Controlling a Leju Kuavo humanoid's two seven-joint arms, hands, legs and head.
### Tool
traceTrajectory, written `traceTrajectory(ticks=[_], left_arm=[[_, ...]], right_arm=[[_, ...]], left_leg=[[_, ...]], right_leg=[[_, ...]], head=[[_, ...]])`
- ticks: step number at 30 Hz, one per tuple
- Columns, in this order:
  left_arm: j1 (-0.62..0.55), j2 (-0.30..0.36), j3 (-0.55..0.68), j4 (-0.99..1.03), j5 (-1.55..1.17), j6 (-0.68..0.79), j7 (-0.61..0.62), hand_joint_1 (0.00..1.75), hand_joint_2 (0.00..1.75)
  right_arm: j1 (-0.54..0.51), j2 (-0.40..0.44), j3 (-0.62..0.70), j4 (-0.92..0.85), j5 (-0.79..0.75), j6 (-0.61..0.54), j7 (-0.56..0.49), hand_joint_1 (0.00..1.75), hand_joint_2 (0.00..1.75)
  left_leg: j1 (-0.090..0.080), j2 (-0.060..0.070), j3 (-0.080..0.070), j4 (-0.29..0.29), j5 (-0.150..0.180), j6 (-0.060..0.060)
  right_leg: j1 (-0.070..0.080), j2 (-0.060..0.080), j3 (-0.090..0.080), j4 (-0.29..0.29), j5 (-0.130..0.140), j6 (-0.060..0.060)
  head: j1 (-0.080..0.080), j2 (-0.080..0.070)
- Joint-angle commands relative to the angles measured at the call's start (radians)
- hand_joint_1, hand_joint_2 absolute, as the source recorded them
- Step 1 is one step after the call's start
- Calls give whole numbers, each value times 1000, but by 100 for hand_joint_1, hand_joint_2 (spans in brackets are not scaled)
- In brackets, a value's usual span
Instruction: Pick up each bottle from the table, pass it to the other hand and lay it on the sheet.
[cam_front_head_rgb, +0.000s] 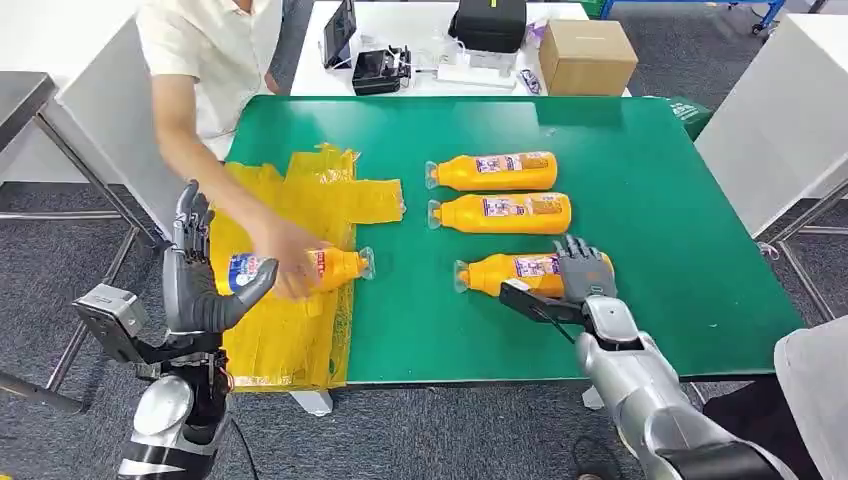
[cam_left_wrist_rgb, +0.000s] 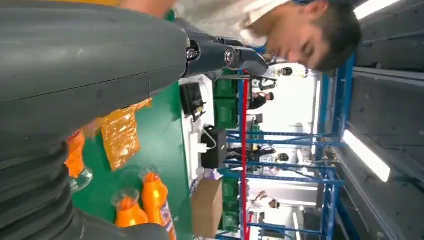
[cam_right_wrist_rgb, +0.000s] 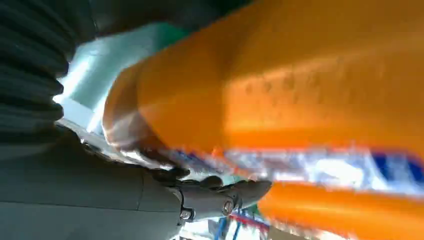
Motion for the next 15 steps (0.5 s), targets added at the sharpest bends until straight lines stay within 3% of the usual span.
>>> traceTrajectory(ticks=[1,8,11,12,15], left_arm=[[4,16,8,38,-6,-1,24,0,175],[39,19,31,11,-16,-1,20,0,175],[33,30,20,18,-5,-13,6,0,175],[31,38,11,18,-3,-13,-5,0,175],[31,38,10,17,-3,-12,-5,0,175]], right_arm=[[90,-29,-19,75,5,86,26,171,175],[191,-74,-57,-18,-74,36,-106,175,175],[222,-79,-98,-19,-167,-1,-235,175,175],[237,-62,-157,-27,-280,26,-353,175,175],[242,-58,-155,-29,-282,25,-354,175,175]], left_leg=[[1,-6,5,-1,1,0],[2,-10,9,-3,0,0],[2,-14,9,-4,1,0],[2,-13,11,-3,0,1],[3,-11,12,-3,-1,2]], right_leg=[[1,-6,-3,-2,-2,-1],[2,-7,5,-6,-3,1],[2,-10,7,-8,-3,2],[2,-9,8,-8,-3,2],[3,-7,10,-9,-3,2]], head=[[0,0],[0,0],[0,0],[0,0],[0,0]])
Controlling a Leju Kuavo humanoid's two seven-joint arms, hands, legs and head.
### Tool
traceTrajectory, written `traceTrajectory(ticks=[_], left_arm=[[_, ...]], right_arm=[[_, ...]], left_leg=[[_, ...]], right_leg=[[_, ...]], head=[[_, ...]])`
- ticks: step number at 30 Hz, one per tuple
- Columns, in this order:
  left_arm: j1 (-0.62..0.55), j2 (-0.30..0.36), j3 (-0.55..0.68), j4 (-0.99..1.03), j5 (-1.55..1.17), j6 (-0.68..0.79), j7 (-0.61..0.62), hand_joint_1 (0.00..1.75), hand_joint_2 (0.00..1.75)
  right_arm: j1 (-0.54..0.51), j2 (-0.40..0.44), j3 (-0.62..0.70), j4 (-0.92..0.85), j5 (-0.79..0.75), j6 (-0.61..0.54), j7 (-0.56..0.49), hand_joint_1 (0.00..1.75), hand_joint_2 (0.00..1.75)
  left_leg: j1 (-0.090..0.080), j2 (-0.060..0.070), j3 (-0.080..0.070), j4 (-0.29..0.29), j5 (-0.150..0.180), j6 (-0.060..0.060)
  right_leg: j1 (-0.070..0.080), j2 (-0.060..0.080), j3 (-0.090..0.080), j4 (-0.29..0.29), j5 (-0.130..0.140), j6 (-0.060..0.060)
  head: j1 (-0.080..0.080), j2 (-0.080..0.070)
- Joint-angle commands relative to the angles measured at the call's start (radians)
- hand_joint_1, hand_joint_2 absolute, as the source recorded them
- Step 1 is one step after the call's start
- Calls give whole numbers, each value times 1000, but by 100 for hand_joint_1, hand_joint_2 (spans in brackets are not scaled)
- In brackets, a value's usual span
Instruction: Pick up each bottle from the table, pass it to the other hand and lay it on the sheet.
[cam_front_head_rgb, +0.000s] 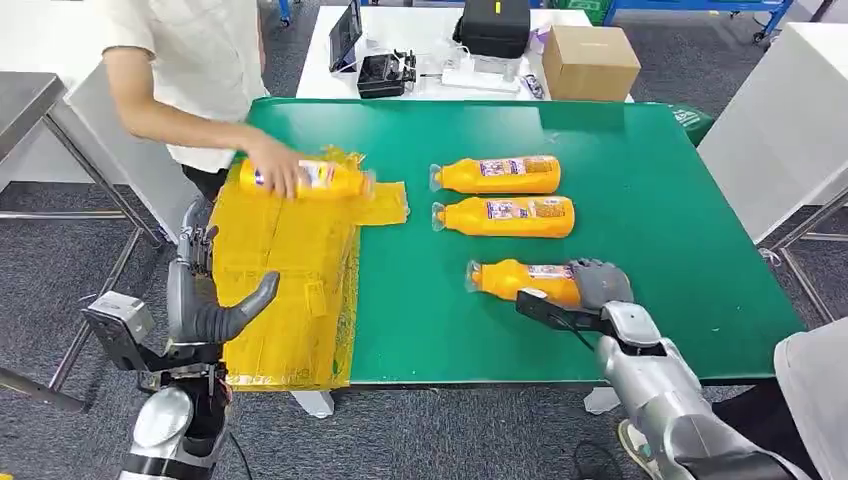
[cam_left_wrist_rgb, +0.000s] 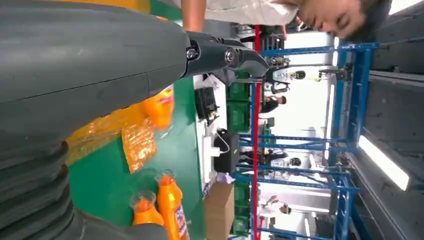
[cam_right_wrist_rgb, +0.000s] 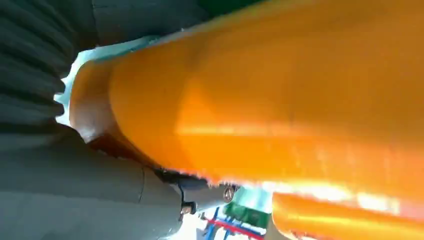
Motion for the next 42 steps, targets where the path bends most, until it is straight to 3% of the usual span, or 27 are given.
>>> traceTrajectory(ticks=[1,2,4,8,10,21,23,24,25,27,42], left_arm=[[-11,38,-3,19,6,-3,-17,0,175],[-5,31,-1,15,16,12,-21,0,175],[19,0,12,8,62,42,5,0,175],[89,-33,-52,76,190,66,189,0,175],[124,-19,-125,138,253,31,168,0,175],[125,-10,-145,144,262,44,148,0,175],[127,11,-180,152,301,9,202,0,175],[148,33,-268,210,347,-29,217,0,175],[59,15,-332,174,222,-70,146,0,175],[57,11,-328,175,219,-69,151,0,175],[27,-61,-268,235,417,-3,184,0,175]], right_arm=[[181,20,-136,-7,-188,32,-193,175,175],[207,39,-174,-54,-303,69,-305,175,175],[261,83,-207,-162,-426,101,-388,175,175],[380,179,-170,-503,-566,61,-394,175,175],[382,205,-116,-581,-597,31,-358,175,175],[375,194,-98,-577,-611,25,-343,175,175],[370,204,-93,-578,-639,8,-378,175,175],[347,259,-38,-600,-661,-2,-397,175,175],[197,349,123,-348,-716,-7,-351,175,175],[196,349,128,-331,-721,-5,-358,175,175],[189,428,277,-213,-640,-37,-365,175,175]], left_leg=[[1,-5,2,-4,2,-1],[1,-2,4,-3,1,-1],[1,0,5,-4,-1,-2],[2,9,10,-4,-4,-2],[0,13,10,-6,-5,-3],[0,10,9,-3,-5,-3],[0,10,9,-4,-4,-3],[0,12,6,-1,-5,-2],[-1,12,-5,-3,-3,-2],[0,12,-11,-1,-2,-2],[-1,9,-14,-2,-2,-2]], right_leg=[[1,-7,4,-5,1,-1],[1,-4,5,-5,1,-1],[1,-2,5,-5,1,-2],[2,4,8,-5,2,-2],[0,9,15,-5,3,-2],[0,5,16,-2,1,-2],[0,5,15,-2,1,-2],[0,7,12,0,1,-1],[-1,8,3,1,1,-1],[0,7,-3,2,2,-1],[0,6,-6,2,1,-1]], head=[[0,0],[0,0],[0,0],[0,0],[-1,0],[0,0],[0,0],[-1,0],[0,0],[0,0],[0,0]])
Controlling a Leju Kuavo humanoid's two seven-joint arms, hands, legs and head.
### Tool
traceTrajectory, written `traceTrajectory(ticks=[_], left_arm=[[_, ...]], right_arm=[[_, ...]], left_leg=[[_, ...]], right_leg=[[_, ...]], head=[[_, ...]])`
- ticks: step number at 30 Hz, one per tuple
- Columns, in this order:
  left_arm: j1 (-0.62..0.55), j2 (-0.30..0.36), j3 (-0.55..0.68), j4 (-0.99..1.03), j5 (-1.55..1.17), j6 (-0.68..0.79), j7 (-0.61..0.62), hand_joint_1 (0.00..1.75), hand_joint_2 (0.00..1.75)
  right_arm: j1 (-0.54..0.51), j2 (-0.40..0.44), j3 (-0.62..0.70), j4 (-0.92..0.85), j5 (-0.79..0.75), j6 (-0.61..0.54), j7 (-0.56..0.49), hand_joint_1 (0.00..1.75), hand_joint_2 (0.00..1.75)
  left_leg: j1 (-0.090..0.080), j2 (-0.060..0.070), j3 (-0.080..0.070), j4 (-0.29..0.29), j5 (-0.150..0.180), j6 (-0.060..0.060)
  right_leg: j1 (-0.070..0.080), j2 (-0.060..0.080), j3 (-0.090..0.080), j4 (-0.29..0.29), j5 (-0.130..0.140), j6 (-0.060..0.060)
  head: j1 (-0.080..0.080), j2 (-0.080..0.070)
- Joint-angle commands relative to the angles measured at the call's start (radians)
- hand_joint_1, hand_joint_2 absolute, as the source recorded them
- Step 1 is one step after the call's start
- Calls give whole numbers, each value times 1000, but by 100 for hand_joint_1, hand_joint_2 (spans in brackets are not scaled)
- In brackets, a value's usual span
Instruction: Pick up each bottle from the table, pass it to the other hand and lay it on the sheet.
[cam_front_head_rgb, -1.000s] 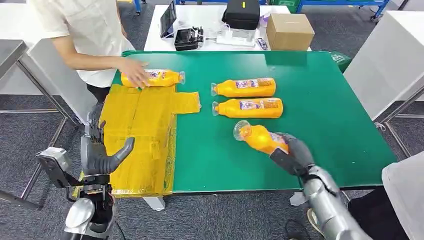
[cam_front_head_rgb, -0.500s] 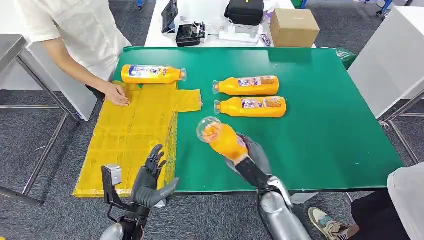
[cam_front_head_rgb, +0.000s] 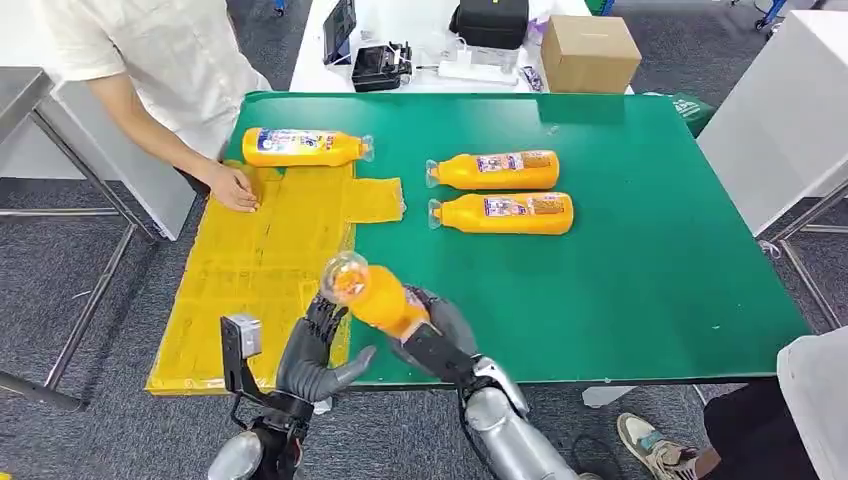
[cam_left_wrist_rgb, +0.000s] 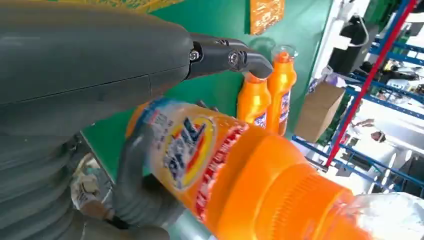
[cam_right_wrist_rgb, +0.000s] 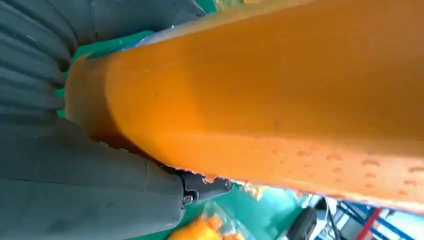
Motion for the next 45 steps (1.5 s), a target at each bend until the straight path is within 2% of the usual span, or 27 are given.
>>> traceTrajectory(ticks=[1,10,13,19,21,22,23,31,32,33,34,45], left_arm=[[-52,-37,29,74,89,33,5,0,175],[-51,-36,28,74,89,32,5,0,175],[-57,-39,38,71,179,10,8,0,175],[-81,-8,-27,26,129,-17,-23,0,175],[-88,-16,-21,45,161,-35,-12,3,175],[-101,-14,-17,67,166,-33,-8,80,175],[-107,-15,-14,75,167,-33,-9,175,175],[-135,-29,19,125,211,-50,-17,175,175],[-134,-28,18,122,211,-50,-17,175,175],[-133,-29,21,119,213,-48,-20,175,175],[-133,-28,25,116,215,-43,-25,175,175],[-148,-16,76,120,273,-47,-27,175,175]], right_arm=[[-66,30,125,145,60,-35,-3,175,175],[-67,28,125,145,60,-35,-3,175,175],[-73,33,170,144,96,-62,-11,175,175],[-85,35,163,171,25,-24,7,175,175],[-100,29,181,185,45,-37,9,175,175],[-109,30,191,190,51,-34,7,175,175],[-111,31,196,191,55,-35,7,175,175],[-117,47,210,190,35,-23,3,175,175],[-113,49,203,184,16,-15,-4,115,175],[-108,50,202,173,5,-15,-15,0,175],[-95,53,198,150,-13,-16,-38,0,0],[-60,35,238,21,-56,-25,-88,0,0]], left_leg=[[-1,2,3,-1,0,0],[-1,0,2,-1,0,0],[-1,0,4,-2,0,0],[0,0,1,-1,0,0],[0,-1,1,-1,0,0],[-1,0,3,-1,0,0],[-1,0,1,-1,0,0],[-1,0,3,-1,0,0],[-1,0,2,-1,0,0],[-1,0,3,-1,0,0],[-1,0,2,-1,0,0],[-1,0,2,-1,0,0]], right_leg=[[0,0,2,0,0,-1],[-1,-1,2,0,-1,-1],[-1,-2,3,-1,-1,-1],[0,-2,1,0,0,-1],[0,-2,1,0,-1,-1],[-1,-2,2,0,-1,-1],[-1,-2,1,0,0,0],[-1,-2,3,0,-1,-1],[0,-1,1,0,0,-1],[-1,-2,3,0,-1,-1],[-1,-2,2,0,-1,-1],[0,-2,1,0,-1,-1]], head=[[0,0],[0,0],[0,0],[0,0],[0,0],[0,0],[0,0],[0,0],[0,0],[0,0],[0,0],[0,0]])
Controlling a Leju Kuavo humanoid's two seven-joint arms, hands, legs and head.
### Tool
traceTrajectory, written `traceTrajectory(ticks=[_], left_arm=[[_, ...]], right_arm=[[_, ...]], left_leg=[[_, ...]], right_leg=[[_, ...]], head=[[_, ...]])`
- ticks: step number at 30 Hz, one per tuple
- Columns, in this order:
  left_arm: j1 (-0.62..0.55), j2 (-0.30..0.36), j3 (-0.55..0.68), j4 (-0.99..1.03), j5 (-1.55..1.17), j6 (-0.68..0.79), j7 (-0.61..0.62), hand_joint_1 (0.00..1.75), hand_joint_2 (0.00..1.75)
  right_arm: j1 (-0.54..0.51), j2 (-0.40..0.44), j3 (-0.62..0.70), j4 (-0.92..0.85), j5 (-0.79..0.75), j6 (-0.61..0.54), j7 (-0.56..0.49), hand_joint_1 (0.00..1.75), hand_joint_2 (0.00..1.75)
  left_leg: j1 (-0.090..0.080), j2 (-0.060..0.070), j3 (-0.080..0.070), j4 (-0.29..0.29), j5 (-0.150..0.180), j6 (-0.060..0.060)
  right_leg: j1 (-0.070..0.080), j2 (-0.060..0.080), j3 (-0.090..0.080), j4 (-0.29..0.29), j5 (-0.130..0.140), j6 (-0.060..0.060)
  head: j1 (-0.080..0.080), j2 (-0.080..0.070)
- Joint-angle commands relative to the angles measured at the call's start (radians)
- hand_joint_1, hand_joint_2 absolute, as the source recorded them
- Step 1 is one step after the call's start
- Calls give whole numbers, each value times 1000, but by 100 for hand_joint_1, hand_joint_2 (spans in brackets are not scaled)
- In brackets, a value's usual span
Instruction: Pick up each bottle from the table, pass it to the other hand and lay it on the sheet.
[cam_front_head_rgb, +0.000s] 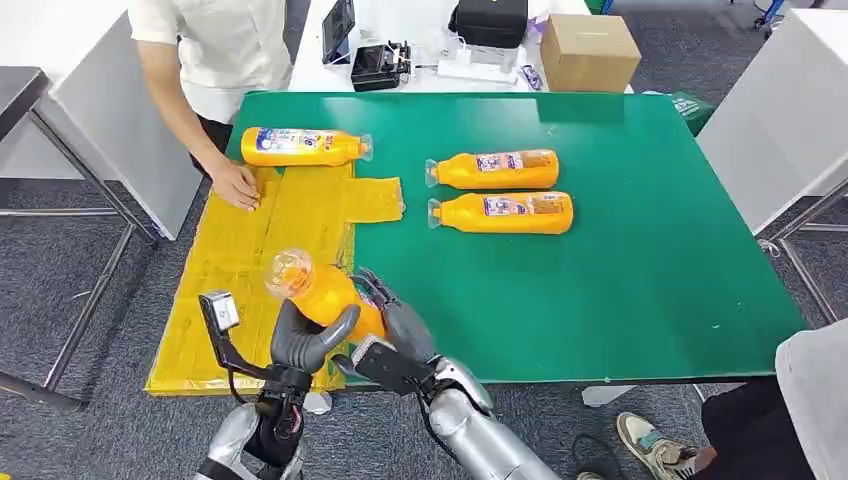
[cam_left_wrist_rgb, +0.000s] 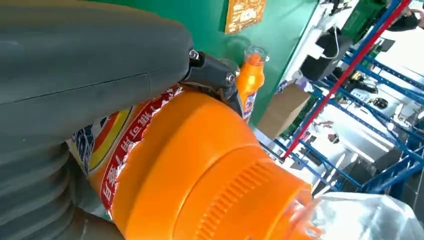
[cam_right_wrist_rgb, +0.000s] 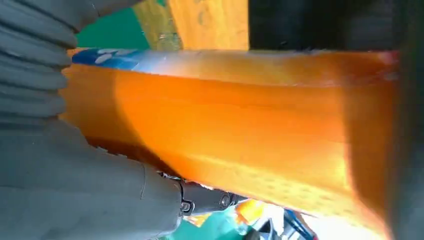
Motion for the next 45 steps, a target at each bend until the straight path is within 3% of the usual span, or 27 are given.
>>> traceTrajectory(ticks=[1,4,11,13,16,22,26,31,35,40,45], left_arm=[[-56,24,23,55,58,-19,8,175,175],[-76,58,33,34,-83,53,-61,175,175],[-90,63,66,35,-120,58,-44,175,175],[-122,94,65,43,-203,89,-58,175,175],[-204,161,110,72,-320,62,-19,175,175],[-340,208,152,186,-673,-3,45,175,175],[-370,206,158,216,-738,-20,56,175,175],[-527,250,-3,400,-1233,35,154,175,175],[-599,230,-1,554,-1270,3,140,175,175],[-806,180,-158,922,-1476,-115,207,175,175],[-852,131,-247,1021,-1576,-134,225,175,175]], right_arm=[[6,-28,61,-71,-30,2,-11,0,0],[23,-49,74,-102,-3,-48,-5,0,0],[33,-63,87,-135,18,-60,8,0,0],[30,-74,115,-155,73,-111,-10,0,0],[20,-109,160,-199,288,-288,83,0,0],[18,-145,109,-193,480,-382,207,0,0],[25,-150,90,-190,513,-388,223,0,0],[37,-144,78,-226,535,-359,215,0,0],[48,-138,81,-251,525,-348,208,0,0],[36,-112,112,-236,452,-315,146,0,0],[45,-98,131,-221,410,-287,124,0,0]], left_leg=[[0,-1,2,-1,0,0],[-1,-1,4,-1,0,0],[0,0,2,-1,0,0],[0,-1,2,-1,0,0],[0,-1,3,-1,0,-1],[0,-2,2,-1,3,-1],[0,-2,2,-1,3,-1],[0,-3,1,0,3,-2],[-1,-5,2,0,4,-2],[0,-4,1,0,4,-2],[0,-4,2,0,4,-2]], right_leg=[[0,-2,2,0,-1,0],[0,-3,4,-1,-1,-1],[0,-1,2,0,0,0],[0,-2,2,0,0,0],[0,-3,3,0,-1,-1],[0,-4,2,1,0,-1],[0,-3,3,1,0,-1],[0,-4,2,2,0,-1],[0,-7,3,2,-1,-1],[0,-6,0,3,1,-3],[0,-6,2,3,1,-3]], head=[[0,0],[0,0],[0,0],[0,0],[0,0],[0,0],[0,0],[0,0],[0,0],[0,0],[0,0]])
